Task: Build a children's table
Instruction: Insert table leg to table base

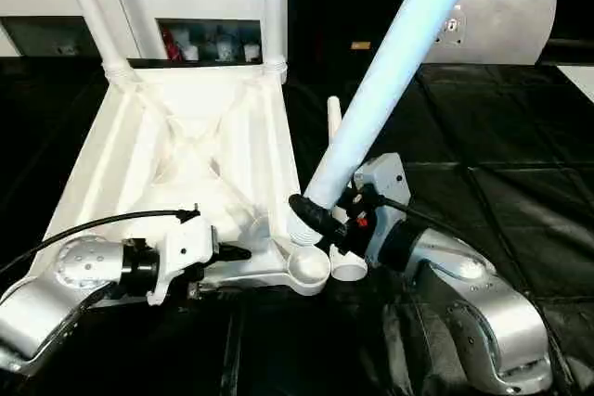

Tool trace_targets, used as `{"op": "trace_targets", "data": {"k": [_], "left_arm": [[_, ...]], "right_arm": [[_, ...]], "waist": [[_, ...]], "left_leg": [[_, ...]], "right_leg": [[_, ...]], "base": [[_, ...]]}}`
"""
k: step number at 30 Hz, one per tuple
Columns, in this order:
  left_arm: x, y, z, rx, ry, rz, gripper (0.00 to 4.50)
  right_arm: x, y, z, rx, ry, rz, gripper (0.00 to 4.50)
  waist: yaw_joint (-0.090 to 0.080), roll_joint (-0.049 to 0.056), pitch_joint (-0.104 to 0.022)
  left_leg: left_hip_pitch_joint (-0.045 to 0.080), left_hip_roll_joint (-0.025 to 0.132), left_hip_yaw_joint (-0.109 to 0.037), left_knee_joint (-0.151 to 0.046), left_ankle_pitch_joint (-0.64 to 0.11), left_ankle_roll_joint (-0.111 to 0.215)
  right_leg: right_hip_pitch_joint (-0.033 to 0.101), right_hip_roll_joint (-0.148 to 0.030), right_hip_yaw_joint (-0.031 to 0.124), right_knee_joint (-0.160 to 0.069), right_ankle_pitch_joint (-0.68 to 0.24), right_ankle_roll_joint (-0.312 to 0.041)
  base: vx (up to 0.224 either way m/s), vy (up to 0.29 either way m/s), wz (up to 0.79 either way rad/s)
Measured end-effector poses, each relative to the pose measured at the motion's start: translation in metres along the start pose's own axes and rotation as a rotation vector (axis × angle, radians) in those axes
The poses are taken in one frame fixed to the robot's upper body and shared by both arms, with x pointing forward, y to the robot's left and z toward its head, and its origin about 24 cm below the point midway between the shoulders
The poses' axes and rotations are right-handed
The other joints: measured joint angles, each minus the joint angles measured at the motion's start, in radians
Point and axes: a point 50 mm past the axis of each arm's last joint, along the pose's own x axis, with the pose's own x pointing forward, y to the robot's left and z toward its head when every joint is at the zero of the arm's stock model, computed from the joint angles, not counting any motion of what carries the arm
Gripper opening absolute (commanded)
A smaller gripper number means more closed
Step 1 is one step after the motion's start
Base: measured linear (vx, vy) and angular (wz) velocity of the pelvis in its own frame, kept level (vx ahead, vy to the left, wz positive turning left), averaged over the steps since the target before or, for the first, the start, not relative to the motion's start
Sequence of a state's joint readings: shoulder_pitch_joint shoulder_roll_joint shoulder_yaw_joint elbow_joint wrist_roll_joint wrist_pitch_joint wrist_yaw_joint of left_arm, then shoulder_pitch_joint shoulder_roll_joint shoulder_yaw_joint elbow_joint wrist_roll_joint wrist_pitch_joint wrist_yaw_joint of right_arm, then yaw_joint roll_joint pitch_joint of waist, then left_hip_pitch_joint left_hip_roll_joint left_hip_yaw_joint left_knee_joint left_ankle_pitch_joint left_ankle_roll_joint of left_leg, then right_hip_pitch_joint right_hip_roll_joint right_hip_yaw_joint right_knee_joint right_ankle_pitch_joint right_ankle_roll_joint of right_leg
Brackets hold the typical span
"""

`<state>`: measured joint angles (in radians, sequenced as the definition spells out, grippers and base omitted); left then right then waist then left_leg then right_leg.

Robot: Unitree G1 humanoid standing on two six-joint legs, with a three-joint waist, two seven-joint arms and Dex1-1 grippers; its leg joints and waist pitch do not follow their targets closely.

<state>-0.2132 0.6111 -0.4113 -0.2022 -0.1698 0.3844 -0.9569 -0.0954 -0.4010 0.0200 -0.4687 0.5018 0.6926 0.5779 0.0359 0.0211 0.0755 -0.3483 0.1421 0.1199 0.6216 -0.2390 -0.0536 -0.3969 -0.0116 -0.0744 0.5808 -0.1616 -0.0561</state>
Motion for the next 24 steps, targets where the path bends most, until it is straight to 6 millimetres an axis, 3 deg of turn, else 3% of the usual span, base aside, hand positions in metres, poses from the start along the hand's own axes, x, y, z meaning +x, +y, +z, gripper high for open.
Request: {"op": "trace_targets", "data": {"k": [4, 5, 12, 24], "left_arm": [[0.004, 0.0, -0.005, -0.016, 0.015, 0.001, 2.28], [0.006, 0.001, -0.006, -0.023, 0.019, 0.002, 2.04], [0.009, 0.004, -0.008, -0.003, 0.039, 0.0, 1.46], [0.013, 0.009, -0.011, 0.039, 0.091, -0.048, 0.42]], "right_arm": [[-0.001, 0.004, -0.005, 0.006, 0.014, 0.008, 1.89], [-0.001, 0.007, -0.005, 0.002, 0.015, 0.018, 1.89], [-0.002, 0.011, -0.007, 0.002, 0.014, 0.02, 1.89], [-0.002, 0.012, -0.007, -0.004, 0.017, 0.023, 1.89]], "waist": [[0.001, 0.002, -0.001], [0.002, 0.002, -0.001], [0.003, 0.002, -0.002], [0.005, 0.016, -0.009]], "left_leg": [[0.0, 0.0, 0.0, 0.0, 0.0, 0.0], [-0.001, 0.0, 0.0, 0.0, 0.0, 0.0], [-0.001, 0.0, 0.0, 0.0, 0.0, 0.0], [-0.001, 0.0, 0.0, 0.0, 0.0, 0.001]], "right_leg": [[0.0, 0.0, -0.001, 0.0, 0.0, 0.0], [0.0, 0.0, -0.001, 0.0, 0.0, 0.0], [0.0, -0.001, -0.001, 0.0, 0.0, 0.0], [0.001, -0.002, -0.002, -0.001, 0.0, 0.001]], "base": [[0.0, 0.0, 0.0], [0.0, 0.0, 0.0], [0.0, 0.0, 0.0], [0.0, 0.0, 0.0]]}}
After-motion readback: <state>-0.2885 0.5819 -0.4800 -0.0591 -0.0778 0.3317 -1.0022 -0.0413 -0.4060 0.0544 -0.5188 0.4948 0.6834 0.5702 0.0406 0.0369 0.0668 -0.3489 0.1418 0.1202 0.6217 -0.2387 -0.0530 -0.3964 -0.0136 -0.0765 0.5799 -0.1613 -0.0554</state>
